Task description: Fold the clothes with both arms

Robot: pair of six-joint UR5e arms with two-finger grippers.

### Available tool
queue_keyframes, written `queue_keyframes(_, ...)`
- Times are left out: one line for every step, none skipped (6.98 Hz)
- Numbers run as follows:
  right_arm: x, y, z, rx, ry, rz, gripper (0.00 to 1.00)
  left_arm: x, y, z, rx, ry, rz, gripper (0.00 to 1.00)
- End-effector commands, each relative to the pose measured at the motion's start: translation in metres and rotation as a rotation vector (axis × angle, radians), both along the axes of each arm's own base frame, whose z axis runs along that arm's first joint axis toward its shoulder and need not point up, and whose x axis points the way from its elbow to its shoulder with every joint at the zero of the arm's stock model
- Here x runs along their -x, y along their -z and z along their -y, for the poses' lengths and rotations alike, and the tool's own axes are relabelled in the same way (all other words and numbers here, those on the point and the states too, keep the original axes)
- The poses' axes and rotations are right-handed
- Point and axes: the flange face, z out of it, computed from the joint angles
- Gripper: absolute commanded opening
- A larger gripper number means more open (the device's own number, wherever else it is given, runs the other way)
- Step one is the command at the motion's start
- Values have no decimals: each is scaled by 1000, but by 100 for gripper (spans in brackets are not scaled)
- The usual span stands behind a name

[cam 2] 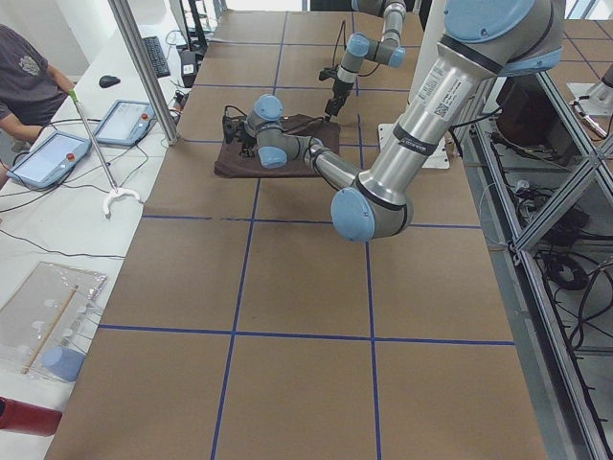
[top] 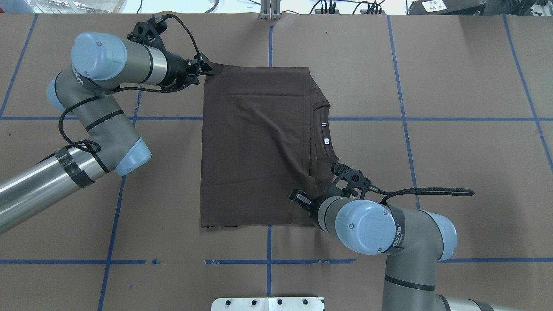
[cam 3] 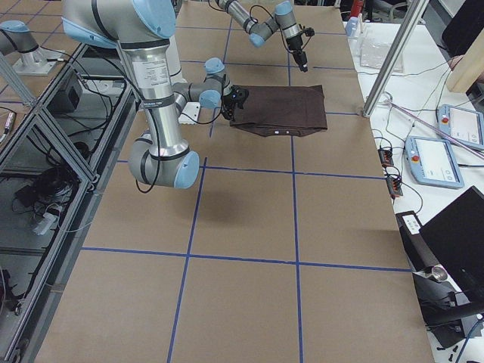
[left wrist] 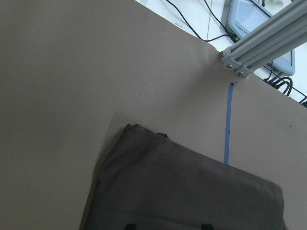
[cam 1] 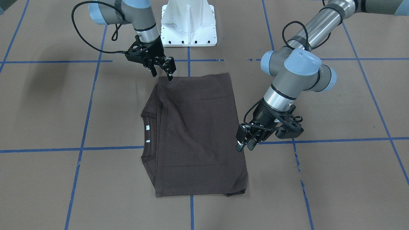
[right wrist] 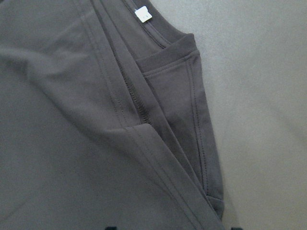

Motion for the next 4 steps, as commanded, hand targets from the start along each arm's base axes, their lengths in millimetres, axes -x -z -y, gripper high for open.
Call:
queue_keyframes(12, -19, 2, 15, 10, -63, 78, 0, 1, -1, 0, -1, -2, 57)
queue_keyframes(13, -21, 2, 23, 13, -99, 76, 0, 1, -1, 0, -1, -2, 57)
queue_keyframes(13, -21, 2, 25, 14, -102, 71, -1, 1, -1, 1, -2, -3, 57)
queue_keyframes(13, -21, 2, 25, 15, -102, 64, -6, 0, -5, 1, -11, -3, 57)
